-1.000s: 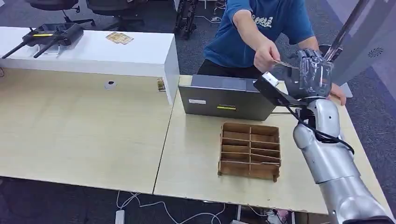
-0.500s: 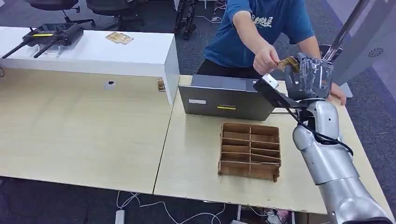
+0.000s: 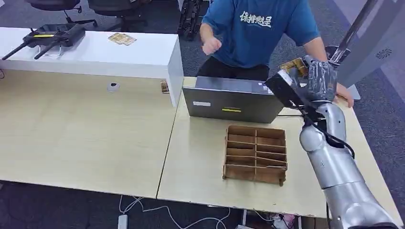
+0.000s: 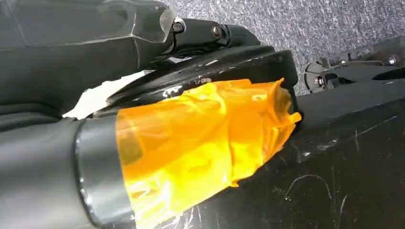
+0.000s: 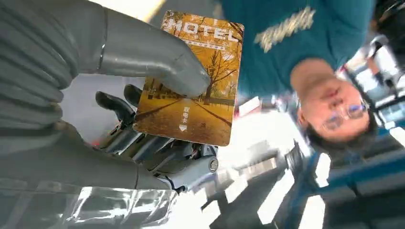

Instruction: Pass the card to the sensor for recognition and then transmit it.

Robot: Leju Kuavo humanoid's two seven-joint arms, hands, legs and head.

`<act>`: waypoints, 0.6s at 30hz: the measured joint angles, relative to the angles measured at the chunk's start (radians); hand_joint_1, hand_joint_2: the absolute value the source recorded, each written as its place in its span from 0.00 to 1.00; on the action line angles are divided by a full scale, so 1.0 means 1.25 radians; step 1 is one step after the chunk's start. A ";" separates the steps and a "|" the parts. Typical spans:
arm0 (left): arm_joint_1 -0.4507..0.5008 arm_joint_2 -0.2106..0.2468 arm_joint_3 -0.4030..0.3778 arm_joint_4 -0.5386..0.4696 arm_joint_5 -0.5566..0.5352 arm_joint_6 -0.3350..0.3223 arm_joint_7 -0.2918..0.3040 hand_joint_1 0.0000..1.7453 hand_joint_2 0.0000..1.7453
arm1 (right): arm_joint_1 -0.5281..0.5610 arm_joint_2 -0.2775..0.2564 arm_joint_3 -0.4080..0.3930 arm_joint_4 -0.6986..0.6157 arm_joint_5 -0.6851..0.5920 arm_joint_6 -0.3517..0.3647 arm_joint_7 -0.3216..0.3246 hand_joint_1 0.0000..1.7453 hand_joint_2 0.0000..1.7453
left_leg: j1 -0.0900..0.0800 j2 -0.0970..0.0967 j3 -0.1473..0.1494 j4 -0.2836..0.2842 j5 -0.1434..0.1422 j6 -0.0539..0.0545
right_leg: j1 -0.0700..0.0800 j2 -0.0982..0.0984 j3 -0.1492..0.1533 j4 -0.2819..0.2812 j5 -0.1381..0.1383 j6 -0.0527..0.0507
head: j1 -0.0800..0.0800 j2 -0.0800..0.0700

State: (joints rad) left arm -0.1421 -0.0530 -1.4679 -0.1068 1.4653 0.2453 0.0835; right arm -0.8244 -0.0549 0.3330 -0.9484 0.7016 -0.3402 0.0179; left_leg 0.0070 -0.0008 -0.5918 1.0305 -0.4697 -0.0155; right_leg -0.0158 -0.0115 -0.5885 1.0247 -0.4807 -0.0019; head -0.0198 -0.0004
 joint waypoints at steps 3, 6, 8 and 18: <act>0.000 0.000 0.000 0.000 0.002 0.001 -0.002 0.00 0.00 | 0.000 0.011 -0.023 0.000 -0.069 0.021 -0.011 1.00 1.00 | 0.000 0.000 0.000 0.000 0.000 0.000 | 0.000 0.000 0.000 0.000 0.000 0.000 | 0.000 0.000; 0.000 0.000 0.000 0.000 0.003 0.001 -0.002 0.00 0.00 | 0.000 0.020 -0.038 0.000 -0.100 0.025 -0.016 1.00 1.00 | 0.000 0.000 0.000 0.000 0.000 0.000 | 0.000 0.000 0.000 0.000 0.000 0.000 | 0.000 0.000; 0.000 0.000 0.000 0.000 0.007 0.001 -0.002 0.00 0.00 | 0.000 0.025 -0.052 0.000 -0.152 0.023 -0.022 1.00 1.00 | 0.000 0.000 0.000 0.000 0.000 0.000 | 0.000 0.000 0.000 0.000 0.000 0.000 | 0.000 0.000; 0.000 0.000 0.000 0.000 0.012 0.001 -0.002 0.00 0.00 | 0.000 0.035 -0.091 0.000 -0.248 0.028 -0.040 1.00 1.00 | 0.000 0.000 0.000 0.000 0.000 0.000 | 0.000 0.000 0.000 0.000 0.000 0.000 | 0.000 0.000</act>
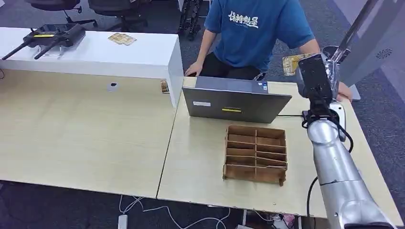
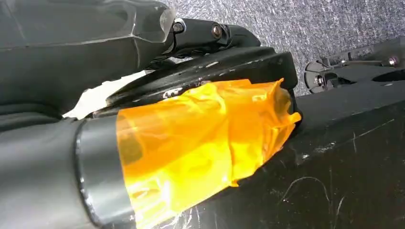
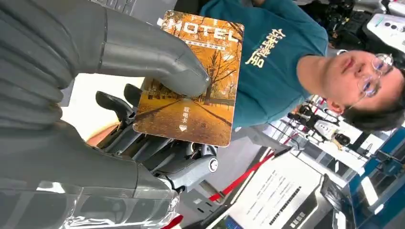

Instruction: Pass the card to the sensor for recognition and then transmit it.

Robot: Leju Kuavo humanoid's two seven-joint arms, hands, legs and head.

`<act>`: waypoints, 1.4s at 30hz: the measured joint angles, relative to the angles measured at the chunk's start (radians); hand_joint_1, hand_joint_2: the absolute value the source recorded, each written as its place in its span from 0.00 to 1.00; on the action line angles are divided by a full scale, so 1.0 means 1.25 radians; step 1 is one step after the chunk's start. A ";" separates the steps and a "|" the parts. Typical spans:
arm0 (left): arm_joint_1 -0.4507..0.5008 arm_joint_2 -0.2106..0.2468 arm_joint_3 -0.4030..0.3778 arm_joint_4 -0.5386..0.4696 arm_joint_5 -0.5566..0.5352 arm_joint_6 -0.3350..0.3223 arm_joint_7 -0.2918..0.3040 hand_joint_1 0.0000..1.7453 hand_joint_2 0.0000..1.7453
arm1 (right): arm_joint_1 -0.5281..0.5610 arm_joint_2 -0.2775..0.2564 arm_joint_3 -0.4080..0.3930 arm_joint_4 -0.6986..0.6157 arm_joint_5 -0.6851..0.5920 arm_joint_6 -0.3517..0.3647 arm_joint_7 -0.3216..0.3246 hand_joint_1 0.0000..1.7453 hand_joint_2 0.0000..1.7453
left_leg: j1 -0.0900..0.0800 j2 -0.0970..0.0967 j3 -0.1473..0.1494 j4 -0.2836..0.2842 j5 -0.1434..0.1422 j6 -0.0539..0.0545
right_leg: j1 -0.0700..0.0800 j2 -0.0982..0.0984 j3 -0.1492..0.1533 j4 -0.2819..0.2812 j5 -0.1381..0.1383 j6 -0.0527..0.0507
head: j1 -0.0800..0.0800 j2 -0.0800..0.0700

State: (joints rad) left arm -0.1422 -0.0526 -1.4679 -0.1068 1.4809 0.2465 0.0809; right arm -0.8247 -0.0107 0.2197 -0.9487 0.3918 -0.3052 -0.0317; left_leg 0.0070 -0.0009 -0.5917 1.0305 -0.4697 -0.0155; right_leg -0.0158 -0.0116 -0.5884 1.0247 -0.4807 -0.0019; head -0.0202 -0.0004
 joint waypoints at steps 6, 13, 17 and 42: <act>0.000 0.000 0.000 0.000 0.000 0.000 0.000 0.00 0.00 | 0.000 0.001 -0.005 0.000 -0.013 0.001 0.000 1.00 1.00 | 0.000 0.000 0.000 0.000 0.000 0.000 | 0.000 0.000 0.000 0.000 0.000 0.000 | 0.000 0.000; 0.000 0.001 0.000 0.000 0.005 0.001 -0.003 0.00 0.00 | 0.000 0.007 -0.025 0.000 -0.155 0.000 -0.026 1.00 1.00 | 0.000 0.000 0.000 0.000 0.000 0.000 | 0.000 0.000 0.000 0.000 0.000 0.000 | 0.000 0.000; 0.000 0.001 0.000 0.000 0.010 0.000 -0.009 0.00 0.00 | -0.003 0.007 -0.030 0.000 -0.199 -0.003 -0.023 1.00 1.00 | 0.000 0.000 0.000 0.000 0.000 0.000 | 0.000 0.000 0.000 0.000 0.000 0.000 | 0.000 0.000; 0.004 0.004 0.000 0.000 0.036 0.001 -0.027 0.00 0.00 | 0.090 -0.144 -0.163 0.008 -0.352 0.017 -0.081 1.00 1.00 | 0.000 0.000 0.000 0.000 -0.001 0.000 | 0.000 0.000 0.000 -0.001 0.000 0.000 | 0.000 0.000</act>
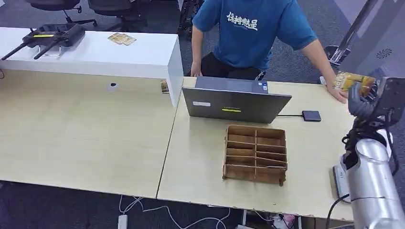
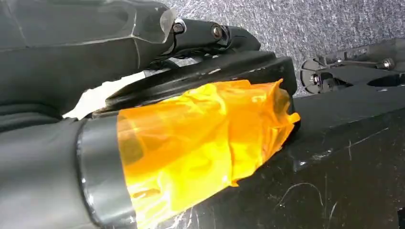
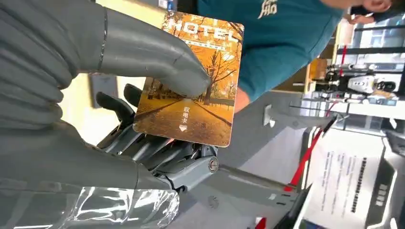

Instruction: Pass the card to the sensor for recognition and then transmit it.

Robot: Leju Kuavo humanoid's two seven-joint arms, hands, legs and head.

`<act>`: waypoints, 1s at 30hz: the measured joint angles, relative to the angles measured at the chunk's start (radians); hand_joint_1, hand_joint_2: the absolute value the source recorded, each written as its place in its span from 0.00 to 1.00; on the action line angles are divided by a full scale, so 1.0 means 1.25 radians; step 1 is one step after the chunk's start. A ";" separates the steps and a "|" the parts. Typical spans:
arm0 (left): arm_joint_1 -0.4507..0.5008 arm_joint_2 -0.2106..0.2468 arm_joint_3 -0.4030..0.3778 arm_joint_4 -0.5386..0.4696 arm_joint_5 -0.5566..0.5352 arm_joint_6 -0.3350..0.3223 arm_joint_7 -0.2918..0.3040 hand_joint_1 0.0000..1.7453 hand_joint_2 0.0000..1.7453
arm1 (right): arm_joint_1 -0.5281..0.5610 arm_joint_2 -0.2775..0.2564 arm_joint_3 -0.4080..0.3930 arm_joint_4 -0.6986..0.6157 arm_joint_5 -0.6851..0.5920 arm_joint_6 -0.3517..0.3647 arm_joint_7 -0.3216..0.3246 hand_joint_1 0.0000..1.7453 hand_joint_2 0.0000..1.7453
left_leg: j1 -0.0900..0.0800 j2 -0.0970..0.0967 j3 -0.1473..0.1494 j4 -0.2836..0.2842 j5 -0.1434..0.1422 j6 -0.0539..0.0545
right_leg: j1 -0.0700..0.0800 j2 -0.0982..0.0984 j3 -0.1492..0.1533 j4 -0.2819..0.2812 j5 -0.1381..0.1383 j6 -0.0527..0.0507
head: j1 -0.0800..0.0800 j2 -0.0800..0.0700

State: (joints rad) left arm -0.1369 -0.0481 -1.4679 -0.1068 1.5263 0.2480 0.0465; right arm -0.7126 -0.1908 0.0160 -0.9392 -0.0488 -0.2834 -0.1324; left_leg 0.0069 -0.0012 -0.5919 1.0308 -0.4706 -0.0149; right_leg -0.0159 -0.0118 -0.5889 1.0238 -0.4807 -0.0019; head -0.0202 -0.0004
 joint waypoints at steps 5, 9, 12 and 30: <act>0.000 0.000 0.000 0.000 0.005 0.000 -0.002 0.00 0.00 | 0.037 -0.027 -0.030 0.000 -0.009 0.010 -0.009 1.00 1.00 | 0.000 0.000 0.000 0.000 0.000 0.000 | 0.000 0.000 0.000 0.000 0.000 0.000 | 0.000 0.000; 0.001 0.000 0.000 0.000 0.008 0.001 -0.003 0.00 0.00 | 0.069 -0.046 -0.055 0.000 -0.018 0.012 -0.012 1.00 1.00 | 0.000 0.000 0.000 0.000 0.000 0.000 | 0.000 0.000 0.000 0.000 0.000 0.000 | 0.000 0.000; 0.001 0.000 0.000 0.000 0.009 0.001 -0.004 0.00 0.00 | 0.089 -0.056 -0.070 -0.001 -0.025 0.018 -0.013 1.00 1.00 | 0.000 0.000 0.000 0.000 0.000 0.000 | 0.000 0.000 0.000 0.000 0.000 0.000 | 0.000 0.000; 0.001 0.000 0.000 0.000 0.019 0.003 -0.007 0.00 0.00 | 0.154 -0.082 -0.117 -0.012 -0.034 0.028 -0.025 1.00 1.00 | 0.000 0.001 0.000 0.000 0.000 0.000 | 0.000 0.000 0.000 0.000 0.000 0.000 | 0.000 0.000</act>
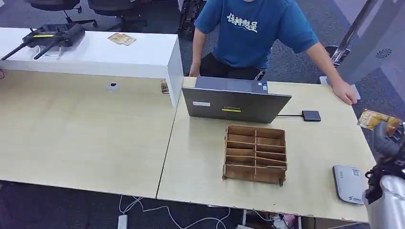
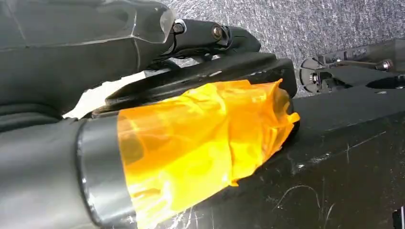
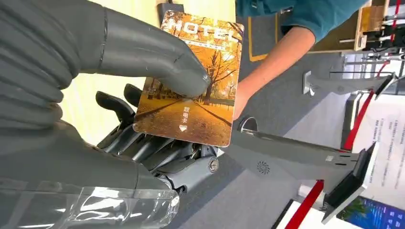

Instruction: Pass the card to the sensor for recognition and then transmit it.

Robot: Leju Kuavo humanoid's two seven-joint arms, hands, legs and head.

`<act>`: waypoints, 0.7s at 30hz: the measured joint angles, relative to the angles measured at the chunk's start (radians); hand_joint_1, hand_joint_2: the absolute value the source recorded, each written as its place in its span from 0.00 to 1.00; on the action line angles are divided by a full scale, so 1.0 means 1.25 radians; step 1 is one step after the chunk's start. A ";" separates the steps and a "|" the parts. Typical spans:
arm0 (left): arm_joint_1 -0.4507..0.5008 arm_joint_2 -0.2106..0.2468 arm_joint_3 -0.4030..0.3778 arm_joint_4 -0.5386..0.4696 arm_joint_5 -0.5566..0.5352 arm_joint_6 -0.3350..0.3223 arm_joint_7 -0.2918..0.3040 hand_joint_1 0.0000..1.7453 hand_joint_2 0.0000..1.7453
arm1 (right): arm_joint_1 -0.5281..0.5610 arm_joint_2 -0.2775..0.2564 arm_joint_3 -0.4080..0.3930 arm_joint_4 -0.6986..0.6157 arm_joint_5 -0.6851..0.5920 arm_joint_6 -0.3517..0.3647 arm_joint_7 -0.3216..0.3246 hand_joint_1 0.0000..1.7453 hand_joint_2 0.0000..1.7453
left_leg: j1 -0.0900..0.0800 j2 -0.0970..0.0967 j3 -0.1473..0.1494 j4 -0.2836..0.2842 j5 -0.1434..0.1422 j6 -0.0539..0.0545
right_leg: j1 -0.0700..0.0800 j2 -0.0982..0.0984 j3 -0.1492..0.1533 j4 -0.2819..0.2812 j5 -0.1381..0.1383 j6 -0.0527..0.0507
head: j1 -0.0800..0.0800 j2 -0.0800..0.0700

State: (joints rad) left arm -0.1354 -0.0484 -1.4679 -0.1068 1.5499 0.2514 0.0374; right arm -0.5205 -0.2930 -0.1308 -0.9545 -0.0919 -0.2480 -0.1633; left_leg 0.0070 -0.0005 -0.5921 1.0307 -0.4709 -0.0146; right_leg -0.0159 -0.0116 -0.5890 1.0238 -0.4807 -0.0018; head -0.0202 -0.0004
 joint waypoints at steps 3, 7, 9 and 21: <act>0.001 0.000 0.000 0.000 0.002 0.001 -0.003 0.00 0.00 | 0.009 -0.005 -0.005 -0.003 0.000 0.003 0.000 1.00 1.00 | 0.000 0.000 0.000 0.000 0.000 0.000 | 0.000 0.000 0.000 0.000 0.000 0.000 | 0.000 0.000; 0.001 0.000 0.000 0.000 0.005 0.002 -0.004 0.00 0.00 | 0.030 -0.011 -0.016 -0.013 -0.001 0.009 -0.001 1.00 1.00 | 0.000 0.000 0.000 0.000 0.000 0.000 | 0.000 0.000 0.000 0.000 0.000 0.000 | 0.000 0.000; 0.002 0.000 0.000 0.000 0.005 0.002 -0.005 0.00 0.00 | 0.044 -0.016 -0.022 -0.018 -0.001 0.013 -0.002 1.00 1.00 | 0.000 0.000 0.000 0.000 0.000 0.000 | 0.000 0.000 0.000 0.000 0.000 0.000 | 0.000 0.000; 0.002 -0.003 0.000 0.000 0.008 0.012 -0.005 0.00 0.00 | 0.089 -0.032 -0.057 -0.027 -0.001 0.022 -0.002 1.00 1.00 | 0.000 0.000 0.000 0.000 0.000 0.000 | 0.000 0.000 0.000 0.000 0.000 0.000 | 0.000 0.000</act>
State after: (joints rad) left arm -0.1329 -0.0519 -1.4679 -0.1068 1.5595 0.2659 0.0313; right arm -0.4095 -0.3334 -0.2022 -0.9876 -0.0935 -0.2201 -0.1663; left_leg 0.0069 -0.0004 -0.5922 1.0307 -0.4713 -0.0140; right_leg -0.0159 -0.0115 -0.5890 1.0235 -0.4809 -0.0016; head -0.0202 -0.0004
